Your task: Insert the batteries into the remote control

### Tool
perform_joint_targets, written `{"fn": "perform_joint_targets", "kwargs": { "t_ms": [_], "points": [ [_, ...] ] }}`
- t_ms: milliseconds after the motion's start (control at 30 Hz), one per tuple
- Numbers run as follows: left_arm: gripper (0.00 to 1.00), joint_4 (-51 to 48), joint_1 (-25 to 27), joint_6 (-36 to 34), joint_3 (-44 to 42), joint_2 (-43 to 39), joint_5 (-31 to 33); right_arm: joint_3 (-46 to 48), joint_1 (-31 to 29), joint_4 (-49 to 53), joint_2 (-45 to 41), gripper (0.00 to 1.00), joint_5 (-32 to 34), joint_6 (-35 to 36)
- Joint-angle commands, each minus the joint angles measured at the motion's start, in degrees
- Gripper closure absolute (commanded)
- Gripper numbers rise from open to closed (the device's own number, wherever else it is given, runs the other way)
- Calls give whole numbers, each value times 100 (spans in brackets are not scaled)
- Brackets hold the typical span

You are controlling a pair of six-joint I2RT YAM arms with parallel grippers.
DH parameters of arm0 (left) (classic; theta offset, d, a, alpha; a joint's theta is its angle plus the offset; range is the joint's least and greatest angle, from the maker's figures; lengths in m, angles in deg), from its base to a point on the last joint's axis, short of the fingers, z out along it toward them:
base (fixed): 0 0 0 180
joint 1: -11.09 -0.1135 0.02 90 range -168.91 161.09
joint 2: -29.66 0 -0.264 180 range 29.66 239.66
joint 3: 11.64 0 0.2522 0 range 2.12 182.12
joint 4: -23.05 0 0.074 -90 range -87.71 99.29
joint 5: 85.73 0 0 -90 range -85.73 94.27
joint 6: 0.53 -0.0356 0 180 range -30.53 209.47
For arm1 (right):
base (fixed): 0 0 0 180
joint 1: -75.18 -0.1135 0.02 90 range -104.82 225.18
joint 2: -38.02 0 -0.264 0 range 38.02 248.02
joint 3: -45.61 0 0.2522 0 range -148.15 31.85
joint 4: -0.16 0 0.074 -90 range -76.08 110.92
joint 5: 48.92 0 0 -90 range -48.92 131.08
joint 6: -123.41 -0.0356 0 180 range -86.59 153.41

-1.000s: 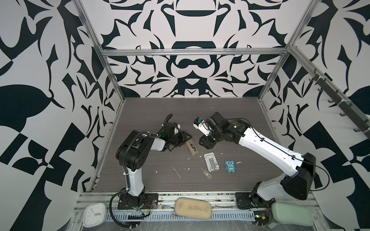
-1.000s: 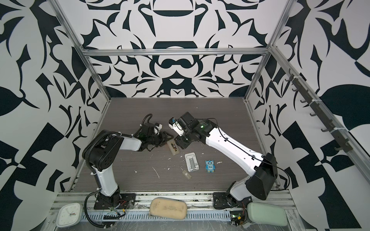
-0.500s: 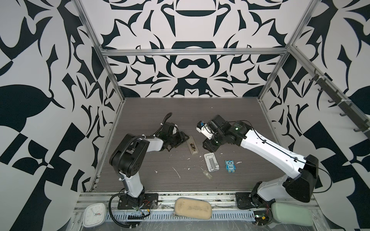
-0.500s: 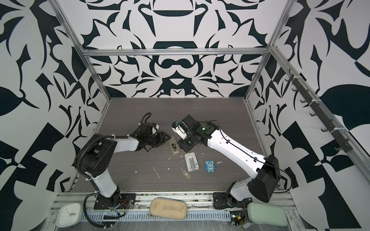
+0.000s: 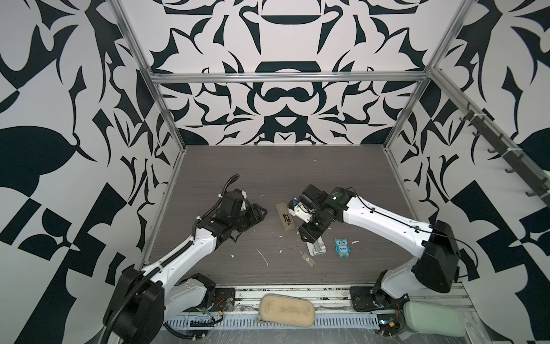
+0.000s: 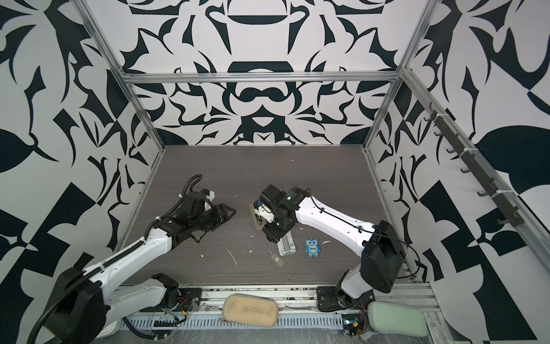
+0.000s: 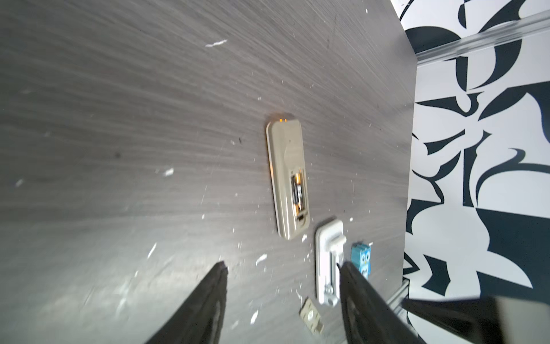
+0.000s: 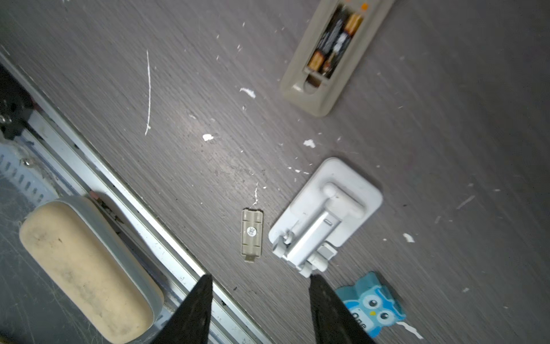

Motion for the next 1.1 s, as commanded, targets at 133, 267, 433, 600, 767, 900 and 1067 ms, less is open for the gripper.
{"fn": "perform_joint_targets", "kwargs": {
  "t_ms": [133, 267, 433, 600, 767, 900, 1067],
  "points": [
    [37, -1275, 87, 413, -132, -907, 195, 557, -141, -106, -165, 45, -338, -437],
    [37, -1516, 240, 520, -35, -973, 182, 851, -195, -113, -248, 46, -459, -572],
    [37, -1558, 316, 546, 100, -795, 111, 1003, -271, -128, -218, 46, -625, -730],
    [37, -1394, 315, 636, 98, -718, 105, 1228, -309, -179, -61, 47, -531, -871],
    [37, -1380, 320, 712, 118, -709, 126, 1434, -306, -425, 51, 49, -344, -995],
    [37, -1335, 320, 770, 122, -711, 101, 1462, -316, -514, 288, 51, -323, -944],
    [37, -1368, 318, 823, 111, -823, 177, 1315, -329, -444, 535, 53, -238, -890]
  ]
}}
